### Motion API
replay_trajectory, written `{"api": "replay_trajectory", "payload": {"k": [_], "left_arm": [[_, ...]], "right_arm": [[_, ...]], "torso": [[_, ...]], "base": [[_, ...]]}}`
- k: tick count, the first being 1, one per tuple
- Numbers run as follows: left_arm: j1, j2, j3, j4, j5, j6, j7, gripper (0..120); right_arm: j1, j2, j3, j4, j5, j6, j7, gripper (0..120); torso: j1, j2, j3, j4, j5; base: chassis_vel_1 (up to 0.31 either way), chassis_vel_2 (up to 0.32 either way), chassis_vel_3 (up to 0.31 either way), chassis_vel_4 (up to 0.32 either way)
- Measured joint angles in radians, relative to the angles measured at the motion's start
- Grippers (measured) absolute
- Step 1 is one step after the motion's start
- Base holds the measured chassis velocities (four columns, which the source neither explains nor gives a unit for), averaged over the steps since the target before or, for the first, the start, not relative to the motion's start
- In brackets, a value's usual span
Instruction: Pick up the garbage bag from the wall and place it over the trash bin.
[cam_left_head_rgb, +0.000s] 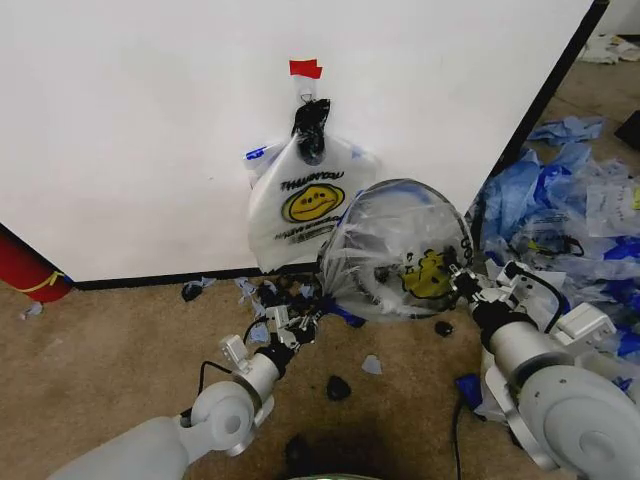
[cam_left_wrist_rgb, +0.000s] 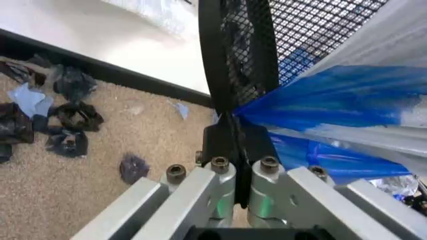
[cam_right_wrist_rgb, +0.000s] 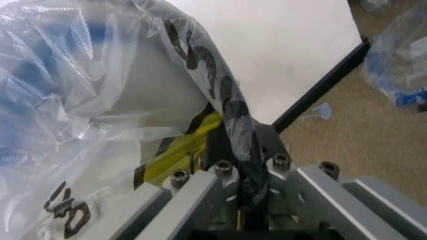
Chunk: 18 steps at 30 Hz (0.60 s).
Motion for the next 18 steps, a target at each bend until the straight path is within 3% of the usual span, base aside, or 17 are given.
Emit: {"api": "replay_trajectory", "payload": {"k": [5, 6, 10, 12, 14, 18], "left_arm": [[0.000, -0.002, -0.002, 0.003, 0.000, -0.001, 0.000, 3], [-0.002, -0.006, -0.005, 0.008, 0.001, -0.004, 0.000, 15], [0.002, -0.008, -0.016, -0.002, 0.007, -0.005, 0.005, 27], [0.032, 0.026, -0.032, -0.080, -0.003, 0.001, 0.047, 39], [0.040, 0.034, -0.032, -0.098, -0.004, 0.005, 0.051, 41], [0.066, 0.059, -0.028, -0.150, -0.010, 0.020, 0.050, 58]], "right_arm": [[-0.003, 0.000, 0.001, 0.000, 0.001, -0.001, 0.000, 0], [-0.004, -0.002, 0.004, 0.000, 0.005, -0.001, 0.000, 0], [0.009, -0.005, 0.005, 0.000, 0.009, 0.000, 0.002, 0], [0.035, -0.006, -0.001, -0.016, 0.014, 0.006, 0.004, 0], [0.045, -0.004, -0.006, -0.025, 0.014, 0.011, 0.005, 0], [0.092, 0.011, -0.035, -0.077, 0.007, 0.031, 0.012, 0]], "torso": [[0.000, 0.000, 0.000, 0.0000, 0.0000], [0.000, 0.000, 0.000, 0.0001, 0.0001], [0.000, 0.000, 0.000, -0.0001, -0.0002], [0.000, 0.000, 0.000, -0.0001, 0.0002], [0.000, 0.000, 0.000, 0.0000, 0.0002], [0.000, 0.000, 0.000, 0.0002, 0.0000]], "base": [[0.000, 0.000, 0.000, 0.000], [0.000, 0.000, 0.000, 0.000], [0.000, 0.000, 0.000, 0.000], [0.000, 0.000, 0.000, 0.000], [0.000, 0.000, 0.000, 0.000], [0.000, 0.000, 0.000, 0.000]]}}
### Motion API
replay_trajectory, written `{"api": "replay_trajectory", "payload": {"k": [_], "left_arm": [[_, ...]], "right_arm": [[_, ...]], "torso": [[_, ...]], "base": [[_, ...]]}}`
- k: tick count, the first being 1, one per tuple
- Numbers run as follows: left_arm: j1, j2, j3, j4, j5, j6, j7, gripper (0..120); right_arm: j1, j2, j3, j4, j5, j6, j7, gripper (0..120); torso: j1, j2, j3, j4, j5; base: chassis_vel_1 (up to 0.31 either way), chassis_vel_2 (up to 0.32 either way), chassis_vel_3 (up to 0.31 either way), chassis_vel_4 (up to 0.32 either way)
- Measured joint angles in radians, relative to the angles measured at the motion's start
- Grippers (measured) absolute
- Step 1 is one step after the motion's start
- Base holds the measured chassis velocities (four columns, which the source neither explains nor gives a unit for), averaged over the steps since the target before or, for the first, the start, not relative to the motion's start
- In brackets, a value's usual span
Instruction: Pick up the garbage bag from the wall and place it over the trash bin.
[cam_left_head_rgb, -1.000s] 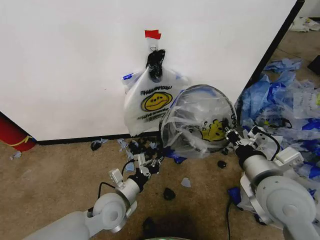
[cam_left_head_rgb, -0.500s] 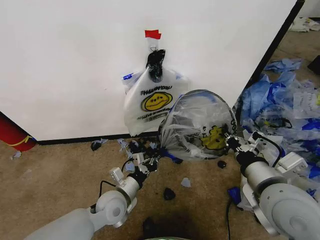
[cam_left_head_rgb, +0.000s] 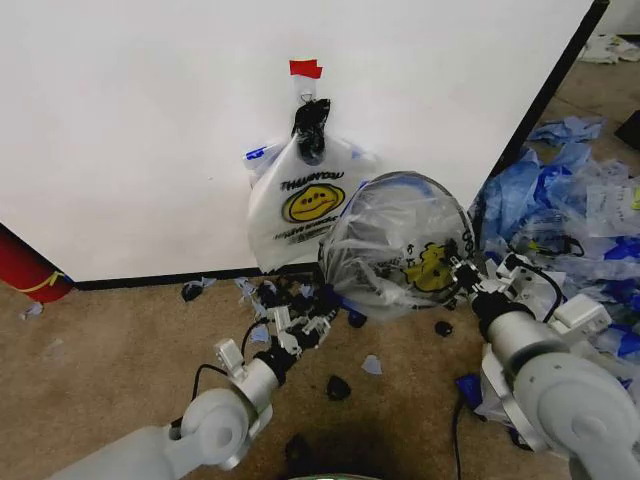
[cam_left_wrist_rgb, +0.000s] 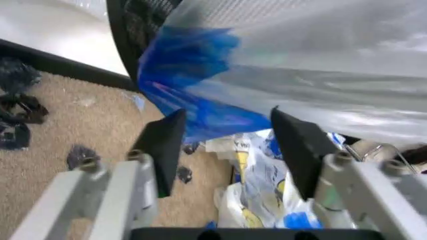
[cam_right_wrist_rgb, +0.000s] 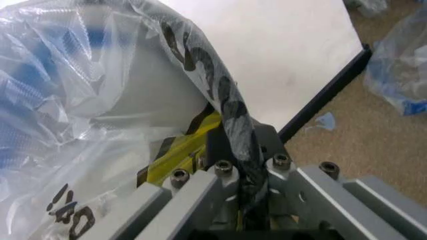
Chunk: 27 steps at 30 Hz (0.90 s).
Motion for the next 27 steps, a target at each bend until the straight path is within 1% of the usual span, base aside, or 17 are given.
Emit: {"api": "replay_trajectory", "payload": {"k": [2, 4, 7, 8, 9, 10, 11, 12, 14, 16, 18, 19, 20, 23, 24, 25, 27], "left_arm": [[0.002, 0.016, 0.000, -0.014, -0.002, 0.002, -0.013, 68], [0.001, 0.023, -0.002, -0.018, -0.003, 0.003, -0.019, 70], [0.001, 0.055, -0.014, -0.032, -0.004, -0.003, -0.048, 84], [0.002, 0.058, -0.015, -0.034, -0.004, -0.003, -0.050, 85], [0.006, 0.078, -0.026, -0.047, -0.005, -0.004, -0.068, 90], [0.006, 0.078, -0.026, -0.047, -0.005, -0.004, -0.068, 90], [0.010, 0.097, -0.037, -0.059, -0.005, -0.004, -0.078, 96], [0.012, 0.105, -0.044, -0.064, -0.005, -0.004, -0.082, 97], [0.019, 0.133, -0.077, -0.087, -0.006, -0.001, -0.099, 100], [0.019, 0.142, -0.112, -0.115, -0.018, 0.009, -0.126, 100], [0.016, 0.142, -0.125, -0.126, -0.024, 0.013, -0.138, 100], [0.006, 0.137, -0.150, -0.153, -0.038, 0.025, -0.161, 100], [0.002, 0.133, -0.156, -0.163, -0.044, 0.030, -0.167, 100], [-0.036, 0.099, -0.185, -0.231, -0.095, 0.062, -0.198, 100], [-0.051, 0.083, -0.187, -0.248, -0.114, 0.076, -0.210, 100], [-0.051, 0.083, -0.187, -0.248, -0.114, 0.076, -0.210, 100], [-0.075, 0.056, -0.171, -0.264, -0.134, 0.093, -0.225, 100]], "right_arm": [[0.014, 0.003, -0.013, -0.036, -0.032, 0.011, -0.017, 0], [0.016, 0.003, -0.015, -0.044, -0.042, 0.014, -0.025, 0], [0.018, 0.002, -0.038, -0.097, -0.152, 0.034, -0.070, 0], [0.018, 0.002, -0.041, -0.102, -0.164, 0.035, -0.072, 0], [0.018, 0.001, -0.052, -0.119, -0.204, 0.038, -0.081, 0], [0.018, 0.001, -0.052, -0.119, -0.204, 0.038, -0.081, 0], [0.014, -0.003, -0.063, -0.130, -0.234, 0.039, -0.087, 0], [0.012, -0.006, -0.071, -0.135, -0.253, 0.039, -0.089, 0], [0.002, -0.020, -0.103, -0.163, -0.360, 0.057, -0.106, 0], [-0.009, -0.041, -0.130, -0.190, -0.479, 0.080, -0.117, 0], [-0.011, -0.049, -0.138, -0.195, -0.510, 0.084, -0.117, 0], [-0.017, -0.071, -0.155, -0.199, -0.581, 0.087, -0.114, 0], [-0.019, -0.077, -0.158, -0.199, -0.597, 0.087, -0.112, 0], [-0.033, -0.115, -0.186, -0.199, -0.760, 0.081, -0.096, 0], [-0.035, -0.122, -0.192, -0.199, -0.812, 0.083, -0.095, 0], [-0.035, -0.122, -0.192, -0.199, -0.812, 0.083, -0.095, 0], [-0.043, -0.133, -0.199, -0.190, -0.882, 0.088, -0.097, 0]], "torso": [[0.000, 0.000, 0.000, -0.0003, 0.0000], [0.000, 0.000, 0.000, -0.0004, -0.0001], [0.000, 0.000, 0.000, -0.0003, -0.0002], [0.000, 0.000, 0.000, -0.0003, -0.0002], [0.000, 0.000, 0.000, -0.0003, 0.0000], [0.000, 0.000, 0.000, -0.0003, 0.0000], [0.000, 0.000, 0.000, -0.0003, 0.0001], [0.000, 0.000, 0.000, -0.0003, 0.0002], [0.000, 0.000, 0.000, 0.0002, 0.0002], [0.000, 0.000, 0.000, -0.0001, -0.0001], [0.000, 0.000, 0.000, -0.0002, 0.0001], [0.000, 0.000, 0.000, -0.0003, 0.0004], [0.000, 0.000, 0.000, -0.0004, 0.0003], [0.000, 0.000, 0.000, -0.0003, 0.0001], [0.000, 0.000, 0.000, -0.0002, 0.0003], [0.000, 0.000, 0.000, -0.0002, 0.0003], [0.000, 0.000, 0.000, -0.0004, 0.0002]], "base": [[0.000, 0.000, 0.000, 0.000], [0.000, 0.000, 0.000, 0.000], [0.000, 0.000, 0.000, 0.000], [0.000, 0.000, 0.000, 0.000], [0.000, 0.000, 0.000, 0.000], [0.000, 0.000, 0.000, 0.000], [0.000, 0.000, 0.000, 0.000], [0.000, 0.000, 0.000, 0.000], [0.000, 0.000, 0.000, 0.000], [0.000, 0.000, 0.000, 0.000], [0.000, 0.000, 0.000, 0.000], [0.000, 0.000, 0.000, 0.000], [0.000, 0.000, 0.000, 0.000], [0.000, 0.000, 0.000, 0.000], [0.000, 0.000, 0.000, 0.000], [0.000, 0.000, 0.000, 0.000], [0.000, 0.000, 0.000, 0.000]]}}
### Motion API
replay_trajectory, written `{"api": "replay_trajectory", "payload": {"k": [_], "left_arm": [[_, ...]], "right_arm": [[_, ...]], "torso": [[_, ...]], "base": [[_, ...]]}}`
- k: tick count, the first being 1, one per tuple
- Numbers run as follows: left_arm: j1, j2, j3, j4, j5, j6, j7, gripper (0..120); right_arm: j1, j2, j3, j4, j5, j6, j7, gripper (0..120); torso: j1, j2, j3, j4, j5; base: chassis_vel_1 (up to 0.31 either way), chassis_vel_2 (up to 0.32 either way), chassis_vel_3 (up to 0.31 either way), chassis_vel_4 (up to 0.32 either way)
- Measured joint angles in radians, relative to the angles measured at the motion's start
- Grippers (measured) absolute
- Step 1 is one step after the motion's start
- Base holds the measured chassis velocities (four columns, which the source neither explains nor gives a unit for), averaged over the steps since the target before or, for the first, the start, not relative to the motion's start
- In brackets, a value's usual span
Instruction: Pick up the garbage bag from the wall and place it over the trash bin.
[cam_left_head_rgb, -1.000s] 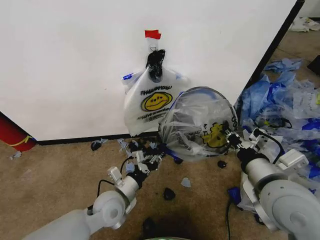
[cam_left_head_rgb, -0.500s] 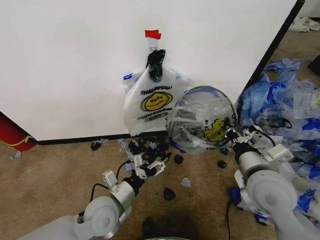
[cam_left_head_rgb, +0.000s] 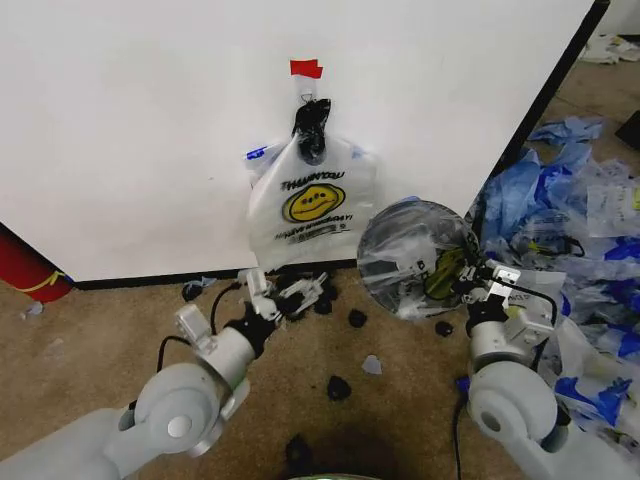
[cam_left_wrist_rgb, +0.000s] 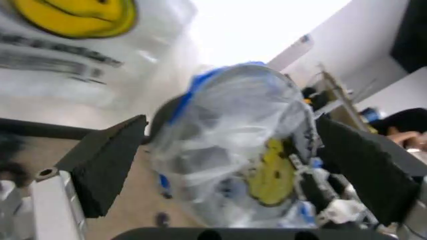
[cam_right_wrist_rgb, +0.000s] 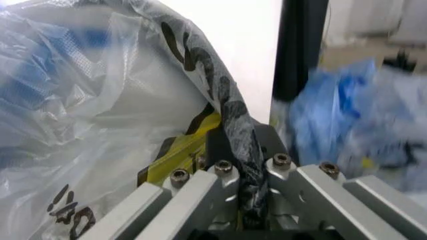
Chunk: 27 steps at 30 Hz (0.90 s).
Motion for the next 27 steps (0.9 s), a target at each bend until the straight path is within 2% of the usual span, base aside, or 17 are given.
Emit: {"api": "replay_trajectory", "payload": {"k": [3, 4, 9, 11, 16, 19, 20, 23, 27], "left_arm": [[-0.021, -0.034, 0.042, -0.005, -0.004, 0.016, -0.006, 94], [-0.046, -0.060, 0.087, 0.004, -0.004, 0.022, -0.010, 86], [-0.137, -0.109, 0.189, 0.059, -0.003, 0.024, -0.017, 72], [-0.207, -0.138, 0.250, 0.093, -0.007, 0.019, -0.028, 62], [-0.294, -0.173, 0.299, 0.127, -0.046, 0.014, -0.042, 47], [-0.346, -0.194, 0.317, 0.146, -0.079, 0.011, -0.054, 32], [-0.346, -0.194, 0.317, 0.146, -0.079, 0.011, -0.054, 32], [-0.369, -0.208, 0.331, 0.154, -0.094, 0.010, -0.061, 22], [-0.417, -0.263, 0.377, 0.205, -0.100, 0.007, -0.072, 4]], "right_arm": [[-0.005, -0.007, -0.003, 0.018, -0.031, -0.001, 0.000, 0], [-0.013, -0.012, 0.000, 0.024, -0.052, 0.000, -0.005, 0], [-0.019, -0.019, 0.008, 0.021, -0.099, 0.009, -0.021, 0], [-0.016, -0.026, 0.004, 0.014, -0.121, 0.012, -0.032, 0], [-0.006, -0.034, -0.023, -0.003, -0.156, 0.014, -0.046, 0], [0.004, -0.030, -0.040, -0.025, -0.176, 0.017, -0.051, 0], [0.004, -0.030, -0.040, -0.025, -0.176, 0.017, -0.051, 0], [0.006, -0.024, -0.042, -0.039, -0.184, 0.022, -0.055, 0], [0.007, -0.020, -0.043, -0.044, -0.186, 0.023, -0.060, 0]], "torso": [[0.000, 0.000, 0.000, 0.0003, -0.0001], [0.000, 0.000, 0.000, 0.0009, -0.0003], [0.000, 0.000, 0.000, -0.0002, 0.0001], [0.000, 0.000, 0.000, 0.0000, -0.0001], [0.000, 0.000, 0.000, 0.0003, -0.0001], [0.000, 0.000, 0.000, 0.0003, 0.0000], [0.000, 0.000, 0.000, 0.0003, 0.0000], [0.000, 0.000, 0.000, 0.0003, 0.0000], [0.000, 0.000, 0.000, 0.0000, -0.0002]], "base": [[0.000, 0.000, 0.000, 0.000], [0.000, 0.000, 0.000, 0.000], [0.000, 0.000, 0.000, 0.000], [0.000, 0.000, 0.000, 0.000], [0.000, 0.000, 0.000, 0.000], [0.000, 0.000, 0.000, 0.000], [0.000, 0.000, 0.000, 0.000], [0.000, 0.000, 0.000, 0.000], [0.000, 0.000, 0.000, 0.000]]}}
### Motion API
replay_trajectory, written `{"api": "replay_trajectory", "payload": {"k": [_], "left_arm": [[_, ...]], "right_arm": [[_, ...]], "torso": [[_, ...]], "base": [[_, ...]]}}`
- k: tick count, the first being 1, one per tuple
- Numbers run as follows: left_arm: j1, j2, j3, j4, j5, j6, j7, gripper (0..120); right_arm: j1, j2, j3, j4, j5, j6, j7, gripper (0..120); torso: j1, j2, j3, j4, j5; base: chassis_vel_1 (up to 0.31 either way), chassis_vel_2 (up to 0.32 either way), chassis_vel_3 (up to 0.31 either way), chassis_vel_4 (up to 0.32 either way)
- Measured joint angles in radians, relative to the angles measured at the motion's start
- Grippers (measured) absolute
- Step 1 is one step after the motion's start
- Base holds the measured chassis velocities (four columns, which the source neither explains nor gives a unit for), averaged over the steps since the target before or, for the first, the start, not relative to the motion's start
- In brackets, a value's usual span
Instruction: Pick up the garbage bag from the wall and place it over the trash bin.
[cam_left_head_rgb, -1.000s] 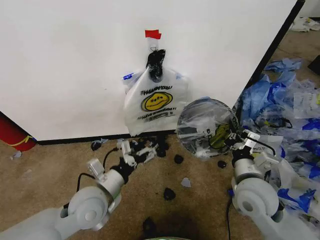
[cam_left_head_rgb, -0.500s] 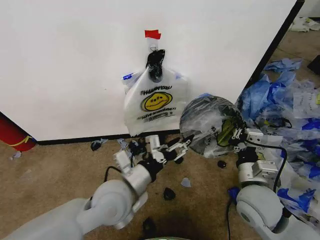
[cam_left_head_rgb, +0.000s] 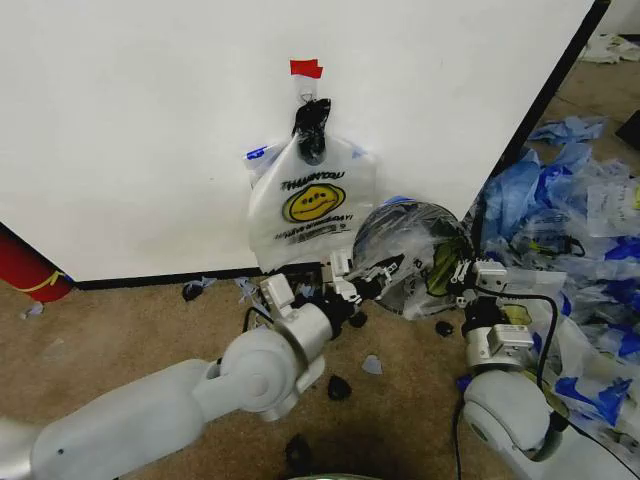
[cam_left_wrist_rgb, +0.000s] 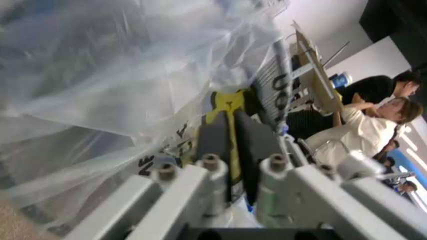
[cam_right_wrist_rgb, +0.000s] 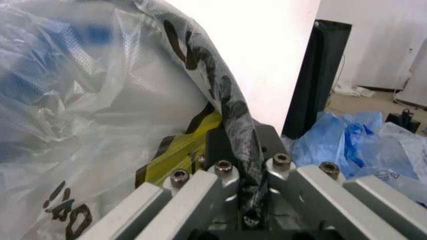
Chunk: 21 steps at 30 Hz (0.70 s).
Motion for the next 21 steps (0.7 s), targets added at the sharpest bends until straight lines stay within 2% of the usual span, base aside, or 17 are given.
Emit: {"api": "replay_trajectory", "payload": {"k": [7, 17, 21], "left_arm": [[-0.044, -0.049, 0.049, 0.093, 0.030, -0.012, 0.002, 0], [-0.070, -0.088, 0.073, 0.166, 0.069, -0.027, -0.017, 0], [-0.077, -0.145, 0.080, 0.206, 0.085, -0.030, -0.030, 0]], "right_arm": [[-0.011, -0.005, 0.005, 0.026, 0.003, -0.001, -0.004, 0], [-0.039, -0.001, 0.012, 0.074, -0.003, -0.001, -0.007, 0], [-0.052, -0.003, 0.013, 0.090, -0.019, 0.001, -0.014, 0]], "torso": [[0.000, 0.000, 0.000, 0.0002, 0.0001], [0.000, 0.000, 0.000, 0.0003, 0.0000], [0.000, 0.000, 0.000, 0.0001, 0.0001]], "base": [[0.000, 0.000, 0.000, 0.000], [0.000, 0.000, 0.000, 0.000], [0.000, 0.000, 0.000, 0.000]]}}
